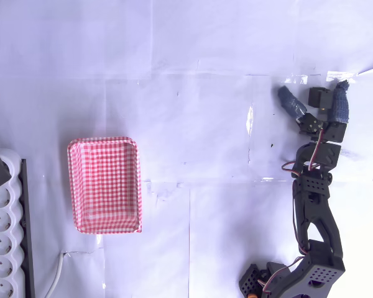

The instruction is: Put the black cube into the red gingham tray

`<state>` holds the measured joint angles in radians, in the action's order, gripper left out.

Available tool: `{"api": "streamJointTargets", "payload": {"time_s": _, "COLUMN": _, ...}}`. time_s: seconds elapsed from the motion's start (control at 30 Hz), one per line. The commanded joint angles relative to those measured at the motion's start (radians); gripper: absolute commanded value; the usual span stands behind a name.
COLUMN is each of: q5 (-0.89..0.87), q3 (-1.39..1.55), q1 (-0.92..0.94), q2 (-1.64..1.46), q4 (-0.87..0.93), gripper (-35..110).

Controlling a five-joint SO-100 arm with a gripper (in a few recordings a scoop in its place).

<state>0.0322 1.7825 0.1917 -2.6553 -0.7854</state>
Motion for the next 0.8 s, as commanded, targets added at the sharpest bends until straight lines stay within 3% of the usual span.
{"api": "streamJointTargets", "payload": {"time_s": 0.0, "q5": 0.017, "q3": 0.049, "q1": 0.009, "q2": -0.014, "q4": -0.026, "gripper": 40}}
{"api": "streamJointTargets", "payload": {"time_s": 0.2, "q5": 0.026, "q3": 0.048, "q1": 0.008, "q2": -0.014, "q4": -0.028, "gripper": 24}}
{"api": "streamJointTargets", "payload": {"time_s": 0.53, "q5": 0.018, "q3": 0.034, "q1": 0.006, "q2": -0.008, "q4": -0.014, "gripper": 10}}
{"api": "streamJointTargets", "payload": {"time_s": 0.63, "q5": 0.0, "q3": 0.029, "q1": 0.005, "q2": 0.028, "q4": 0.066, "gripper": 0}}
{"api": "streamJointTargets", "payload": {"time_s": 0.77, "q5": -0.052, "q3": 0.005, "q1": 0.002, "q2": 0.135, "q4": 0.291, "gripper": 0}}
